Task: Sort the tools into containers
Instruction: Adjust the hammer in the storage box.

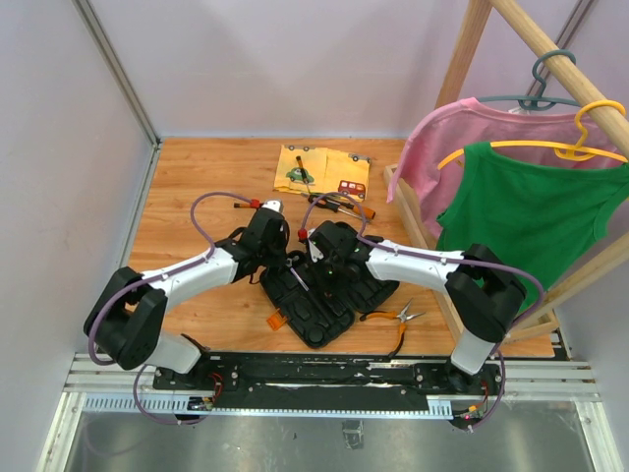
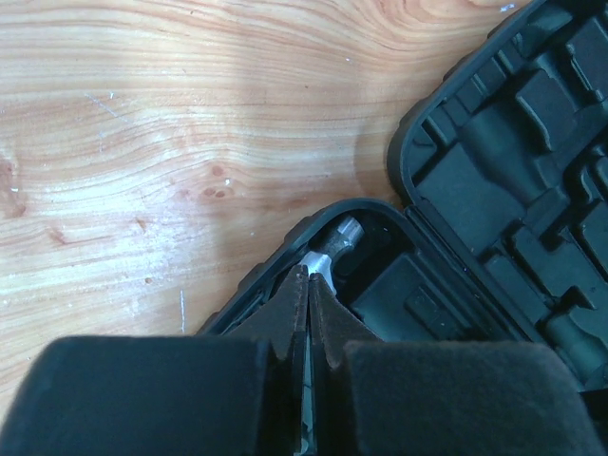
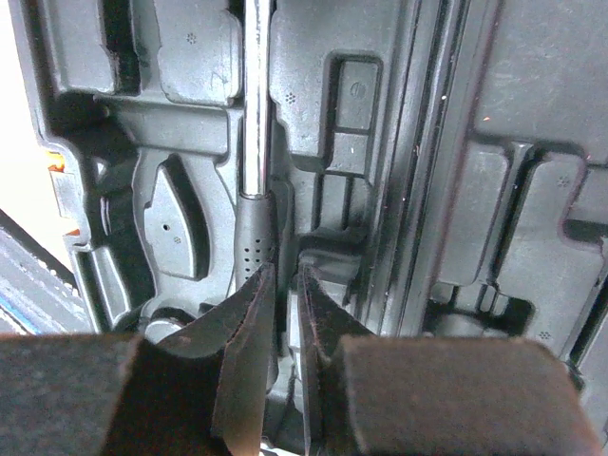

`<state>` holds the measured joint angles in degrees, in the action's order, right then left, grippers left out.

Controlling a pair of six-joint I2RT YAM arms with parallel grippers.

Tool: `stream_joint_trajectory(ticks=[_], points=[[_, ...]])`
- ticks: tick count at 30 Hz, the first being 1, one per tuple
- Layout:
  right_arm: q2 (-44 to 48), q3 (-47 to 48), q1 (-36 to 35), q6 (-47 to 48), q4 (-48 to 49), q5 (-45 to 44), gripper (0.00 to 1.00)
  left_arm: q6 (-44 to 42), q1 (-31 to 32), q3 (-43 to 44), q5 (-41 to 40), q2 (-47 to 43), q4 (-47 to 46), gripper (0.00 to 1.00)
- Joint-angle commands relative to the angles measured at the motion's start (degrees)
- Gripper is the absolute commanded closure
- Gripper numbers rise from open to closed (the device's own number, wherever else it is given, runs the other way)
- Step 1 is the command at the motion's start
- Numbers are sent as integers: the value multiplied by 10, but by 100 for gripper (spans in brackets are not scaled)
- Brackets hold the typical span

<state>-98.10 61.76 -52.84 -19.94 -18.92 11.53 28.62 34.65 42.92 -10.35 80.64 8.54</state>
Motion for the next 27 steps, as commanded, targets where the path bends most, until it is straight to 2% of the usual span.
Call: stream_joint_trajectory(ticks=[1, 27], points=[[11, -6, -5, -12, 7, 14, 82, -22, 6, 26, 8, 14, 11, 96], [47, -24, -6, -22, 25, 46, 71, -27, 9, -2, 16, 5, 21, 92]])
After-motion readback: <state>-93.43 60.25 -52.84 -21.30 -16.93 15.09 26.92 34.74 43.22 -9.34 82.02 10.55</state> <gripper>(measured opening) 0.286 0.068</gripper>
